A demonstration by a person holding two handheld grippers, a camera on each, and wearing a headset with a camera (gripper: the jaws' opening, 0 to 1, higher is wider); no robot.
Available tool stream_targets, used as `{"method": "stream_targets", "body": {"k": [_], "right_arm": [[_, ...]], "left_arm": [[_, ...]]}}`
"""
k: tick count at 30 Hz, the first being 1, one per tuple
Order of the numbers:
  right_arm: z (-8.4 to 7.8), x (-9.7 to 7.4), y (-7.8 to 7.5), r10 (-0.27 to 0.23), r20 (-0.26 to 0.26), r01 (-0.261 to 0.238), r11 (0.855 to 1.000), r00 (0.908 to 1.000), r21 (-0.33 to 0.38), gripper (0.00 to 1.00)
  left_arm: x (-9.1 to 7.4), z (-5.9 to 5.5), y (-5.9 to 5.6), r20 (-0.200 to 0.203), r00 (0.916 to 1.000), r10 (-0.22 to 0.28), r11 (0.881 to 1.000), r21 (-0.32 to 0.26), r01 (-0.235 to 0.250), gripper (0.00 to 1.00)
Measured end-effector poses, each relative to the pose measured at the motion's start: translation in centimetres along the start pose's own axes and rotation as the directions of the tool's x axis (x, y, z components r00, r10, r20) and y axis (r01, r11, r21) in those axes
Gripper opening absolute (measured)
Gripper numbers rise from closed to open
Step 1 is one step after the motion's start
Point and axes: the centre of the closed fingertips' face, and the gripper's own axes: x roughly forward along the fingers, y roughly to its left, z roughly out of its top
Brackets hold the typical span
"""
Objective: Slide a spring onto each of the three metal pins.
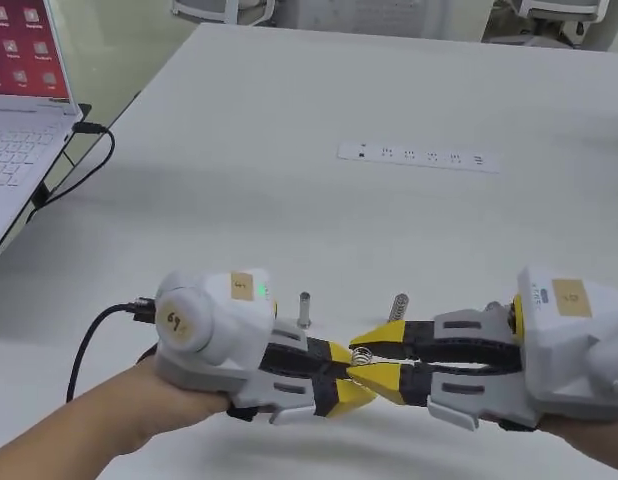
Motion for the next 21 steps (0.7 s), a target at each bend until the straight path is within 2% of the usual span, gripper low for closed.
{"method": "stream_targets", "body": {"k": [6, 12, 16, 21], "right_arm": [[-0.15, -0.07, -0.21, -0.007, 0.003, 0.007, 1.000, 1.0000, 0.013, 0.09], [-0.12, -0.22, -0.44, -0.010, 0.031, 0.009, 0.999, 0.9995, 0.039, 0.08], [-0.22, -0.22, -0.39, 0.000, 0.031, 0.000, 1.000, 0.9995, 0.009, 0.07], [-0.24, -0.17, -0.40, 0.003, 0.028, -0.003, 1.000, 0.9996, 0.009, 0.07]], "left_arm": [[-0.06, -0.22, -0.01, -0.002, 1.0000, 0.000, 1.000, -0.004, 0.000, 0.02], [-0.08, -0.05, 0.05, 0.006, 1.0000, 0.001, 1.000, -0.010, -0.001, 0.02], [0.02, -0.08, -0.03, 0.007, 1.0000, -0.002, 1.000, -0.013, 0.002, 0.02], [-0.01, -0.18, -0.01, 0.006, 1.0000, 0.003, 1.000, -0.024, -0.003, 0.02]]}}
